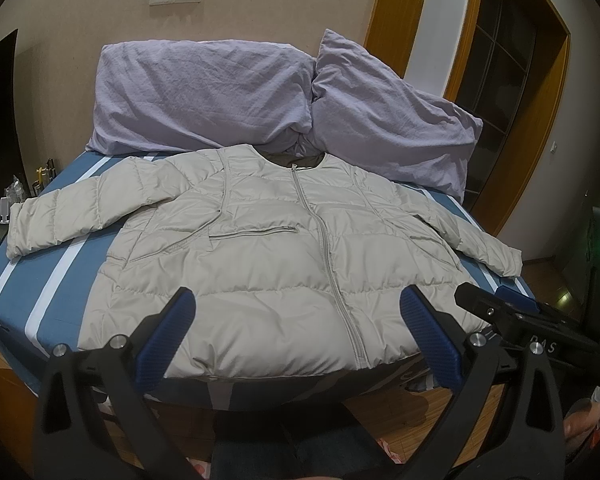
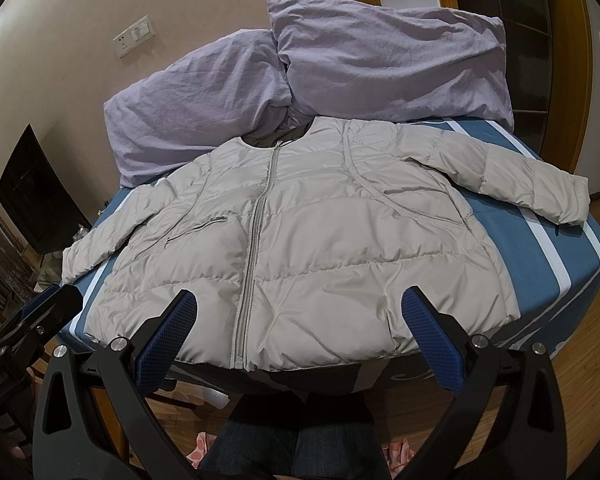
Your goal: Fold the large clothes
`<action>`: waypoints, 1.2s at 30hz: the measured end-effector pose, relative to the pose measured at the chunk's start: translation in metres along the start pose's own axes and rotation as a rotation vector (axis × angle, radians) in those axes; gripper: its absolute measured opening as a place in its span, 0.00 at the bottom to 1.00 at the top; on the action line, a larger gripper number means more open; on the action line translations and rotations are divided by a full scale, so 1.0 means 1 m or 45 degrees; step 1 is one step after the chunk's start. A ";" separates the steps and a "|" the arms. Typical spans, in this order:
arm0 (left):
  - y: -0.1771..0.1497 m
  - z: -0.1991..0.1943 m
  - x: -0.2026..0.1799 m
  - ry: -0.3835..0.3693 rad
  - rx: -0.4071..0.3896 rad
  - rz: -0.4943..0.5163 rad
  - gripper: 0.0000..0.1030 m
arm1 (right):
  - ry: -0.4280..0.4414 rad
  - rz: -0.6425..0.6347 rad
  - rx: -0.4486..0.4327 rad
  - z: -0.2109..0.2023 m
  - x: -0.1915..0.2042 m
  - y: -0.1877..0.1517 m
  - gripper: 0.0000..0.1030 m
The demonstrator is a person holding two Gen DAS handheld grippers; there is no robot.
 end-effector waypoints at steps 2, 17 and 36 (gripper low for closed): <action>0.000 0.000 0.000 0.000 0.000 0.000 0.98 | 0.000 0.001 0.000 0.000 0.001 0.000 0.99; 0.006 0.037 0.015 0.070 0.036 -0.003 0.98 | -0.049 0.048 0.032 0.028 -0.024 0.011 0.99; 0.062 0.165 0.073 0.397 0.108 0.067 0.98 | -0.504 0.402 0.111 0.090 -0.246 0.058 0.91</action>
Point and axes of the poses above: each gripper's, at about its wrist camera, not at the fingertips, and z roughly the way its jaws point, x to its left, y to its top, the point moved 7 cm from there along z, roughly the way its jaws point, and after that the axes turned 4 degrees about -z, right-handed, at the moved point
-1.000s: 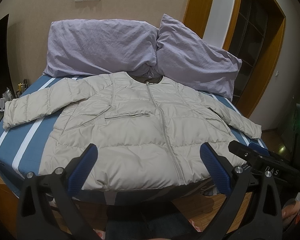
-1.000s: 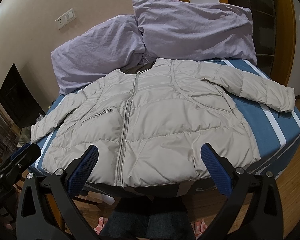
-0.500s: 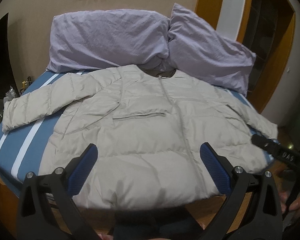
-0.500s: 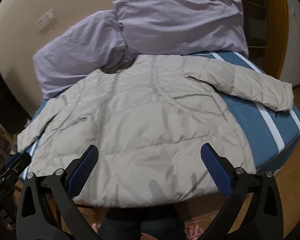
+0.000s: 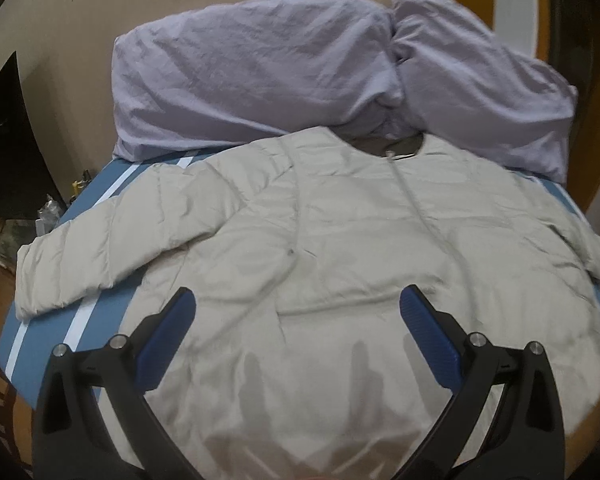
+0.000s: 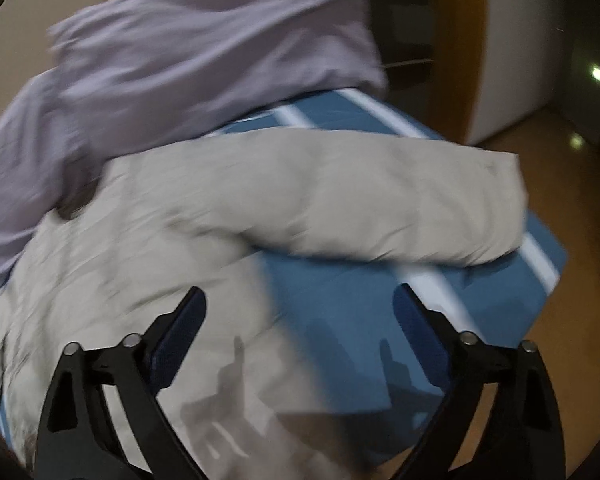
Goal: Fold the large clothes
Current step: 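Grasp the jacket sleeve with the right gripper and lift it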
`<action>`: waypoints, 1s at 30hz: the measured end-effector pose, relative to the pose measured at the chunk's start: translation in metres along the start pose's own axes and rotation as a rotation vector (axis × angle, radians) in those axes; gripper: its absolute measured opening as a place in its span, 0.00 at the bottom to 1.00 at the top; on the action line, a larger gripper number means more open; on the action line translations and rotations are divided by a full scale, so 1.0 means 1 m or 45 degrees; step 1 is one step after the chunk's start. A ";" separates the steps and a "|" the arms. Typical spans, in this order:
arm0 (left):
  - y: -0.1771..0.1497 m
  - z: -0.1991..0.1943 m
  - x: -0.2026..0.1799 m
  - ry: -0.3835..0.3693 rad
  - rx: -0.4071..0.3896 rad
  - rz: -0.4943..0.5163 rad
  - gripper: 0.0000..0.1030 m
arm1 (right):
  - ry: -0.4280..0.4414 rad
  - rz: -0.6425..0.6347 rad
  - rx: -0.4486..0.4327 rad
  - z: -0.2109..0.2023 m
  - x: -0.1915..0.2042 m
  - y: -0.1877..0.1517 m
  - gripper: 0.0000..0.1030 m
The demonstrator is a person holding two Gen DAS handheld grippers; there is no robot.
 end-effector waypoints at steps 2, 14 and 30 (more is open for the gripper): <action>0.001 0.016 0.004 0.048 0.018 0.002 0.98 | -0.051 0.053 0.015 0.012 -0.028 0.012 0.87; -0.022 0.065 0.012 0.035 0.154 -0.059 0.98 | -0.321 0.358 0.079 0.054 -0.155 0.044 0.82; -0.027 0.076 0.016 -0.046 0.199 -0.135 0.98 | -0.201 0.458 0.054 0.064 -0.159 0.039 0.25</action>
Point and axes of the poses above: each gripper's, at about its wrist camera, not at the fingertips, and z roughly the way its jaws point, x to its left, y to its top, the point moved 7 cm from there along z, roughly the way its jaws point, and after that the axes turned 4 degrees about -z, right-handed, at the moved point
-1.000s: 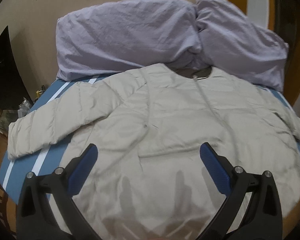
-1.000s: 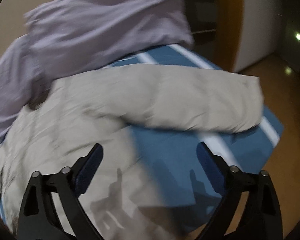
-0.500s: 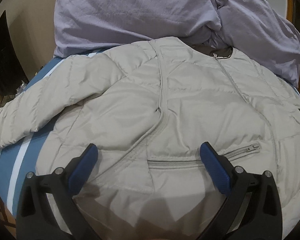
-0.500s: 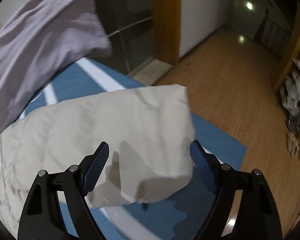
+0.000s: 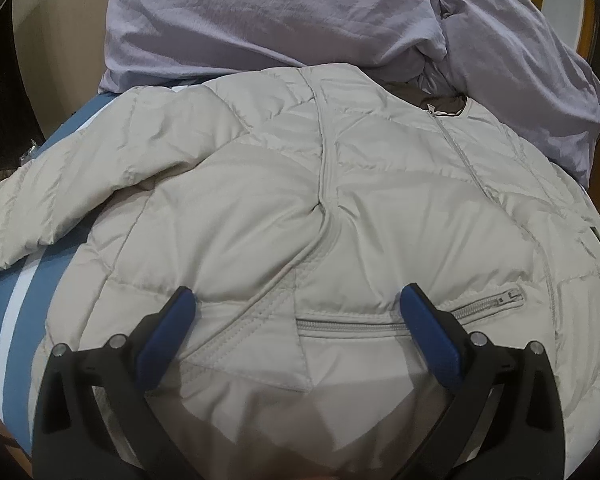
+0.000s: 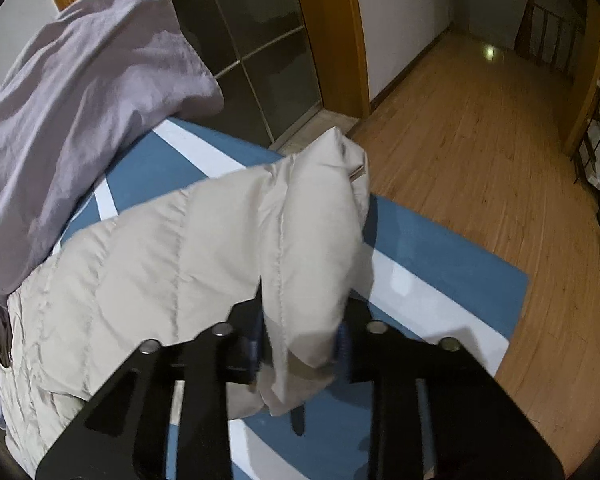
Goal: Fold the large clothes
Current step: 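Grasp the jacket sleeve with the right gripper and lift it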
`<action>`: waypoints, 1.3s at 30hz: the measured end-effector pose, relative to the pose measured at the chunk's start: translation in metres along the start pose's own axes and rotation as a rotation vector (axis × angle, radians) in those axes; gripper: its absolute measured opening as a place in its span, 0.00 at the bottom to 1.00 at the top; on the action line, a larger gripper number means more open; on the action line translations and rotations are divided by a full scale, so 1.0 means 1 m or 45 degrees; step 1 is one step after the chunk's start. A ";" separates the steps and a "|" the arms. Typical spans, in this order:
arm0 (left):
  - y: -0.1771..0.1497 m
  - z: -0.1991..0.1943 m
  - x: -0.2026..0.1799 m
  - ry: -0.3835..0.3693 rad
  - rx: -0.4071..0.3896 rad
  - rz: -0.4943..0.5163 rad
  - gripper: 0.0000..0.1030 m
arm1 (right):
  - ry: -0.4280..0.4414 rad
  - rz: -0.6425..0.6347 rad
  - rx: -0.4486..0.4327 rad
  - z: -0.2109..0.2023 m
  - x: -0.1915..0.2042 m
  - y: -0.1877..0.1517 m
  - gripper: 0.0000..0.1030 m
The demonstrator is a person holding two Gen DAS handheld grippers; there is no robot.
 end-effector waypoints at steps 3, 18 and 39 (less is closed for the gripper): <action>0.000 0.000 0.000 -0.006 0.003 -0.005 0.98 | -0.033 -0.049 -0.054 -0.014 0.013 0.010 0.23; 0.000 0.000 0.003 -0.039 0.006 -0.026 0.98 | 0.123 -0.535 -0.175 -0.057 0.233 0.003 0.21; 0.000 0.000 0.004 -0.075 0.007 -0.051 0.98 | 0.539 -0.982 0.062 -0.080 0.454 -0.166 0.20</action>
Point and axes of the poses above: each gripper's, at about its wrist camera, not at the fingertips, and z roughly the way its jaws point, x to its left, y to its top, the point moved 7 cm from there along z, roughly the way its jaws point, and after that the axes turned 4 degrees about -z, right-handed, at the moved point
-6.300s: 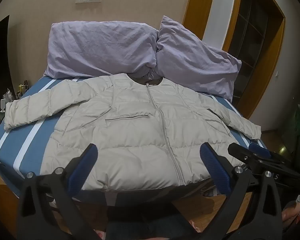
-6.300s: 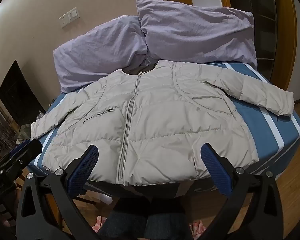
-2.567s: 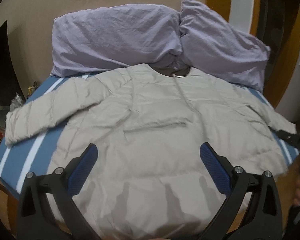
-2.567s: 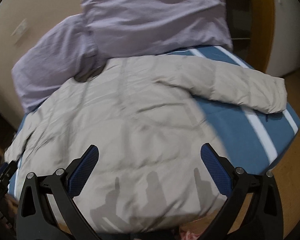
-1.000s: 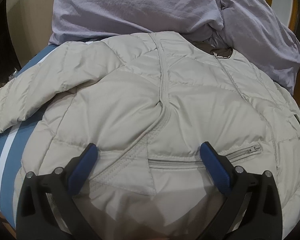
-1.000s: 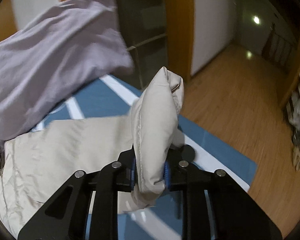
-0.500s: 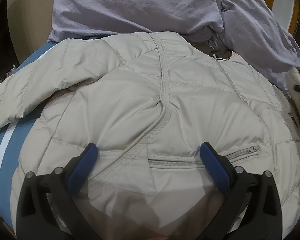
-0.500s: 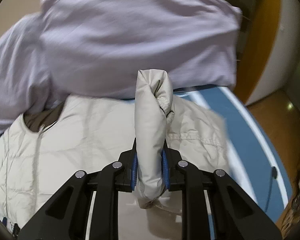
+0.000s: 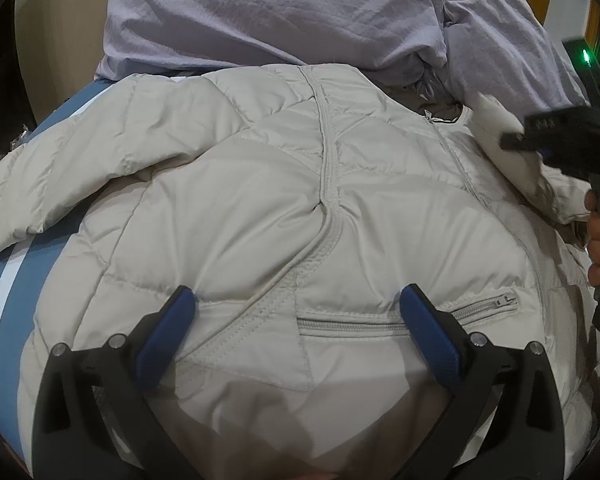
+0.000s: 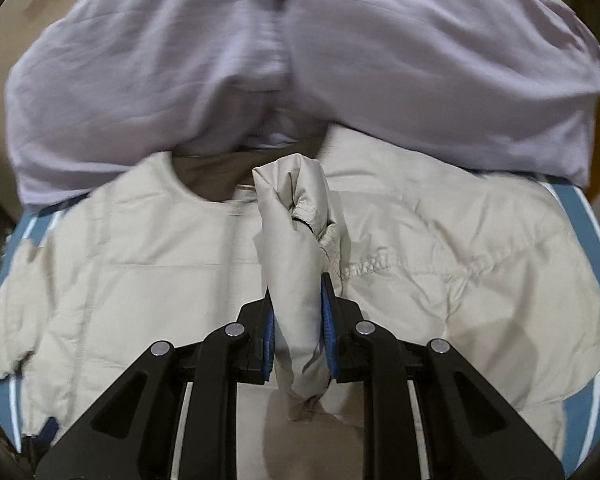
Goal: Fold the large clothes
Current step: 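Grasp the jacket sleeve with the right gripper and lift it, then lay the sleeve across the jacket body and open the right gripper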
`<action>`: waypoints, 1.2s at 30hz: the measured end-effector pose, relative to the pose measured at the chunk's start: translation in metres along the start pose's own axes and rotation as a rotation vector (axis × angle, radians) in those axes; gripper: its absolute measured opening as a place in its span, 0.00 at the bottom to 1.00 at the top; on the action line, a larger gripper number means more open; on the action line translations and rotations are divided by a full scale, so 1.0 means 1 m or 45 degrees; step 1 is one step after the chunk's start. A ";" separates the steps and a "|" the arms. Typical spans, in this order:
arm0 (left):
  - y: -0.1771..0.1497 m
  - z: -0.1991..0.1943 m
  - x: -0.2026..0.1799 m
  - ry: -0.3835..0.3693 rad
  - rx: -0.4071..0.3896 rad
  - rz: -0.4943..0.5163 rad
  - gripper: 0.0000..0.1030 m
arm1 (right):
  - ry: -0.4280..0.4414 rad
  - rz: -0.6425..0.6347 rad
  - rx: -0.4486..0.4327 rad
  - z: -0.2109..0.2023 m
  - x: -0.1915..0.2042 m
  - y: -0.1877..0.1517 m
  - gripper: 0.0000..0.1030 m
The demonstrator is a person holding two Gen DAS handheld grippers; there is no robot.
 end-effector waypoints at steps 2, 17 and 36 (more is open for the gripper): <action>0.000 0.000 0.000 -0.001 0.000 -0.001 0.98 | 0.036 -0.014 -0.005 -0.002 0.014 0.003 0.20; 0.000 0.000 0.000 -0.002 -0.001 -0.002 0.98 | 0.221 -0.095 0.101 0.025 0.073 -0.018 0.21; 0.000 0.000 0.001 -0.003 0.000 -0.003 0.98 | -0.105 -0.053 -0.038 0.015 0.015 -0.009 0.71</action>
Point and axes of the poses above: each gripper's, at about its wrist camera, not at the fingertips, and z roughly the way its jaws point, x to its left, y to its top, the point moved 7 cm from there along z, roughly the way its jaws point, and after that the axes turned 4 degrees about -z, right-handed, at the moved point
